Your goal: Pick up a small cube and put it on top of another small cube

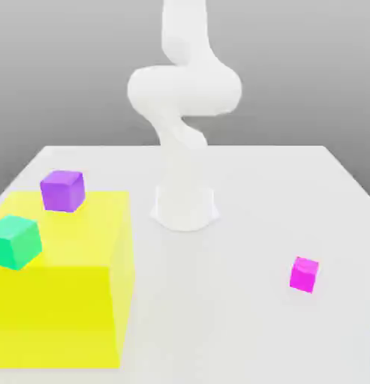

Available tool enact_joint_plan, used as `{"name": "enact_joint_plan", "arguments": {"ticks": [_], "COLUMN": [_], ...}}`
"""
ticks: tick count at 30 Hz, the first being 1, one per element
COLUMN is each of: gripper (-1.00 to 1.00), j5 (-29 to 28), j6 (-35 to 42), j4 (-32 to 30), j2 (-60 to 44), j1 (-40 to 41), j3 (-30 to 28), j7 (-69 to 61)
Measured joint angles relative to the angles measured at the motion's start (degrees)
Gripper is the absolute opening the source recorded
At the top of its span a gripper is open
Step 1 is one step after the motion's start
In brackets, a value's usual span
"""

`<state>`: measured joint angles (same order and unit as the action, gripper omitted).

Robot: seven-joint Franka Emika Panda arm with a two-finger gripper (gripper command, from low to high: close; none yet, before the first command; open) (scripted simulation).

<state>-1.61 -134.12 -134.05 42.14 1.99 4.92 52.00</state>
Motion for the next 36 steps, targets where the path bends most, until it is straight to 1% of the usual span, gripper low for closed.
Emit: {"name": "enact_joint_plan", "arguments": {"ticks": [6, 14, 19, 24, 26, 28, 29, 31, 32, 34, 36], "gripper": [0.00, 0.00, 0.00, 0.00, 0.00, 0.00, 0.00, 0.00, 0.00, 0.00, 0.00], "j5": [-4.1, -9.9, -13.7, -16.3, -16.1, -14.5, -12.9, -7.4, -5.7, -5.9, -8.2], "j6": [-5.6, -12.8, -17.2, -21.7, -23.7, -25.9, -27.0, -29.2, -30.0, -31.1, -31.9], "j4": [-5.5, -12.6, -17.1, -21.5, -23.4, -25.3, -26.3, -28.3, -28.8, -28.7, -28.3], "j2": [-9.2, -21.6, -29.4, -36.7, -39.2, -41.3, -42.1, -43.3, -43.8, -45.0, -46.4], "j1": [4.7, 9.6, 11.3, 10.8, 9.2, 7.1, 6.1, 4.0, 3.2, 3.1, 2.4], "j3": [11.7, 25.3, 32.2, 36.8, 38.3, 39.3, 39.9, 41.6, 42.2, 41.9, 40.6], "j7": [15.2, 35.3, 48.0, 59.8, 63.6, 66.5, 67.3, 67.4, 67.5, 68.6, 70.6]}}
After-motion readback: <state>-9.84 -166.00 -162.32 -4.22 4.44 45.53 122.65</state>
